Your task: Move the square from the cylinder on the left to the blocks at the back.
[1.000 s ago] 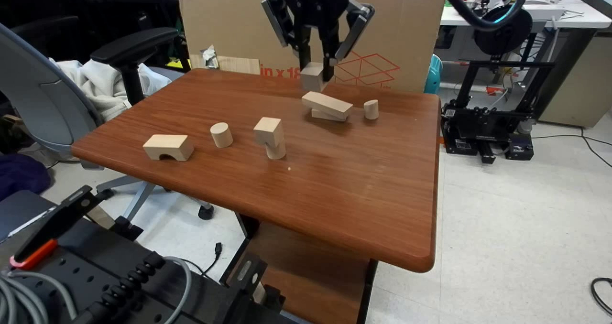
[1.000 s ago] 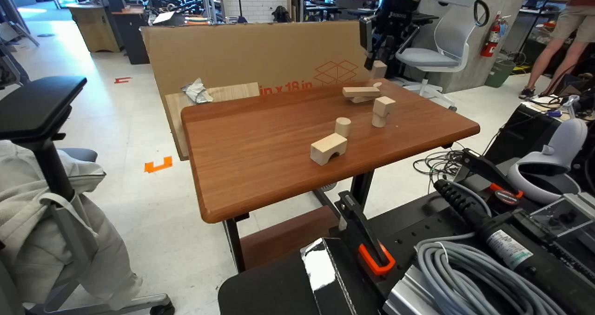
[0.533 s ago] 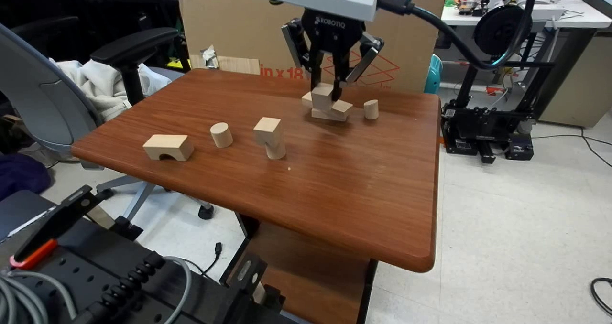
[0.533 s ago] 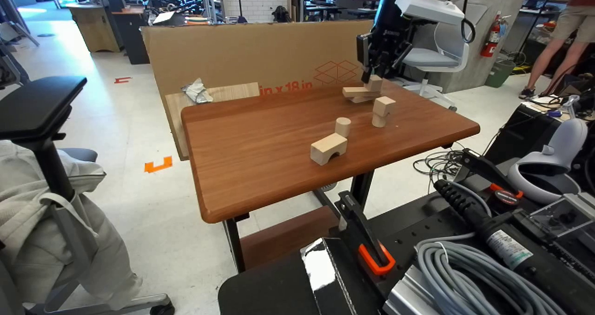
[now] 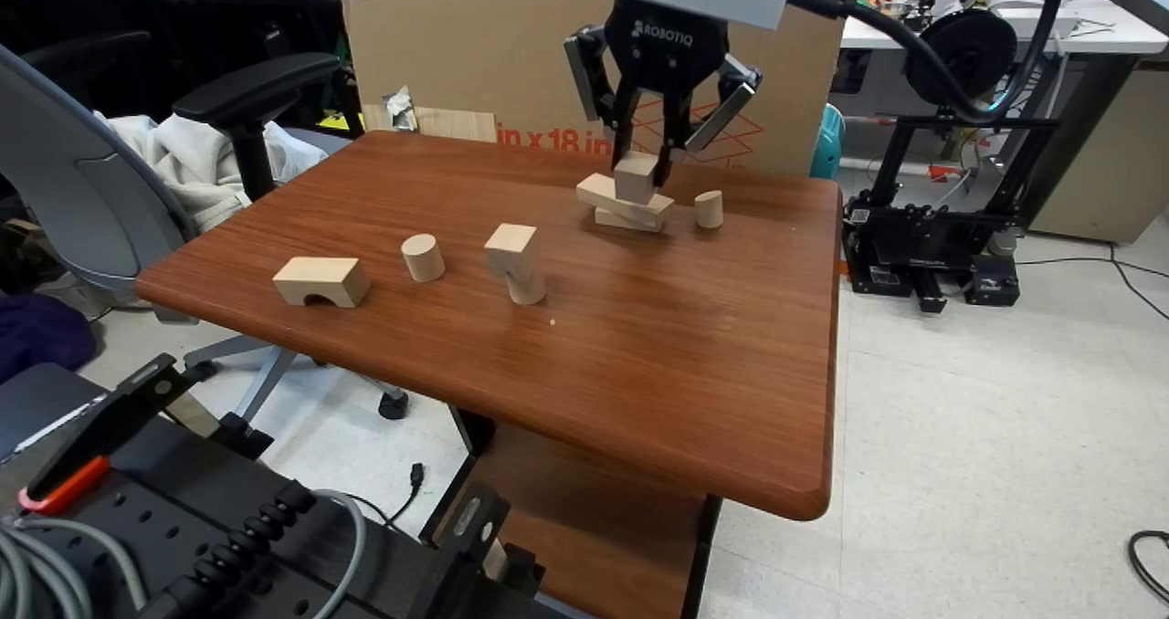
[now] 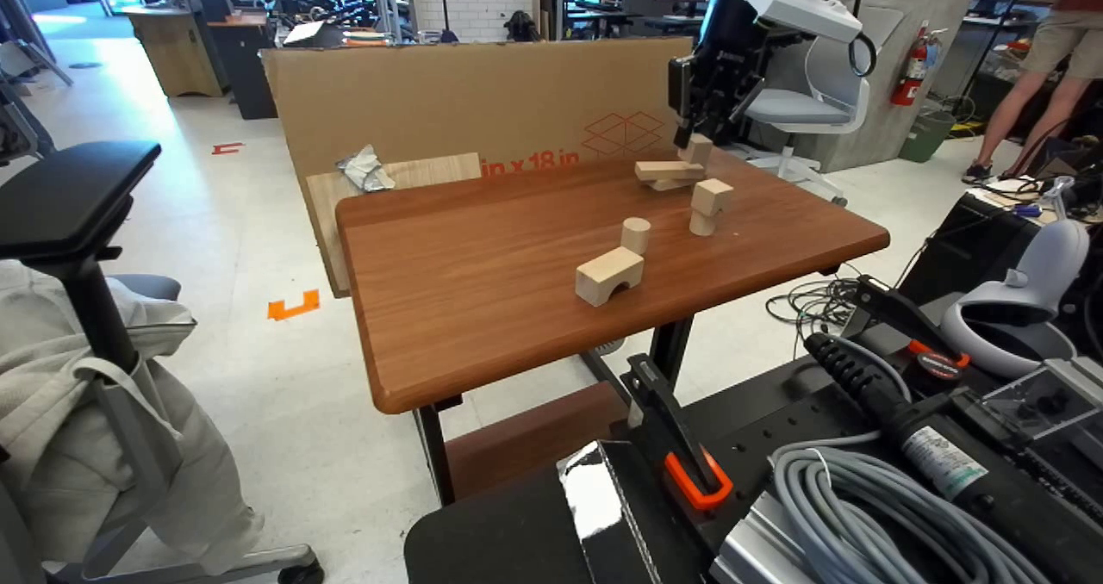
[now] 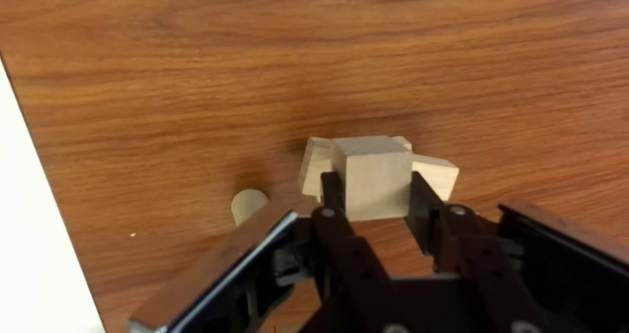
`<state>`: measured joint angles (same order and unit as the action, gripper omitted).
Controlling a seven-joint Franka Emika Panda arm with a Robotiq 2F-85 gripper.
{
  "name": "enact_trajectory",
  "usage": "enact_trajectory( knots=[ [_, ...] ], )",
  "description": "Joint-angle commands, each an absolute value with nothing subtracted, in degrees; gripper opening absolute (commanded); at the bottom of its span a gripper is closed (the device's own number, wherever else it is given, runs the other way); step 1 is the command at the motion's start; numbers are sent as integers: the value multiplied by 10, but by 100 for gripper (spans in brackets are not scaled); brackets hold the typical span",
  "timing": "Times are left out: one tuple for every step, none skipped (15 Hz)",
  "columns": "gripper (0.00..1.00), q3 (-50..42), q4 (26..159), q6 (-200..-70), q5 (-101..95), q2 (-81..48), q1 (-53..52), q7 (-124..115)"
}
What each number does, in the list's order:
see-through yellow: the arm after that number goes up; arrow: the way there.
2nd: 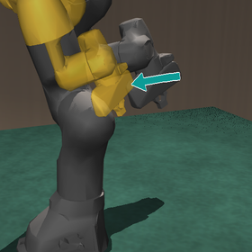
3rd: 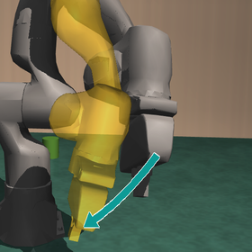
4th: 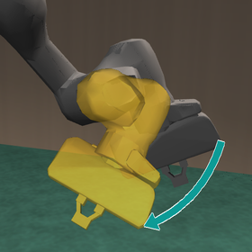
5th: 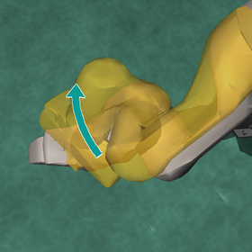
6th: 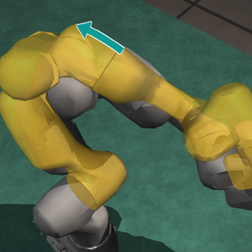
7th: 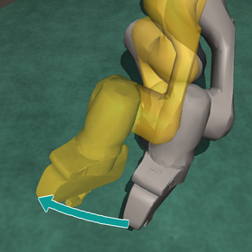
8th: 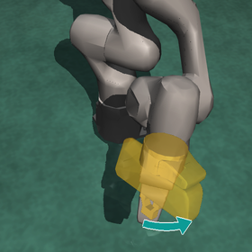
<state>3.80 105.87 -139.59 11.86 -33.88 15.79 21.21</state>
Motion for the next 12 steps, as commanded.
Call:
enact_trajectory(
  knots=[
    [10, 37, 1020, -1362, 117, -358, 158, 221],
    [10, 34, 1013, -1358, 114, -362, 155, 216],
    [10, 32, 1005, -1354, 110, -367, 151, 211],
    [10, 32, 998, -1352, 108, -372, 148, 207],
    [10, 31, 990, -1349, 105, -378, 144, 204],
    [10, 30, 982, -1345, 101, -383, 139, 200],
    [10, 28, 974, -1340, 97, -389, 134, 195],
    [10, 28, 967, -1336, 95, -395, 130, 192],
    [10, 28, 960, -1331, 93, -400, 126, 189],
    [10, 28, 953, -1330, 90, -406, 121, 183],
    [60, 25, 948, -1326, 87, -412, 113, 170],
    [62, 21, 944, -1328, 83, -416, 106, 158]
  ],
)
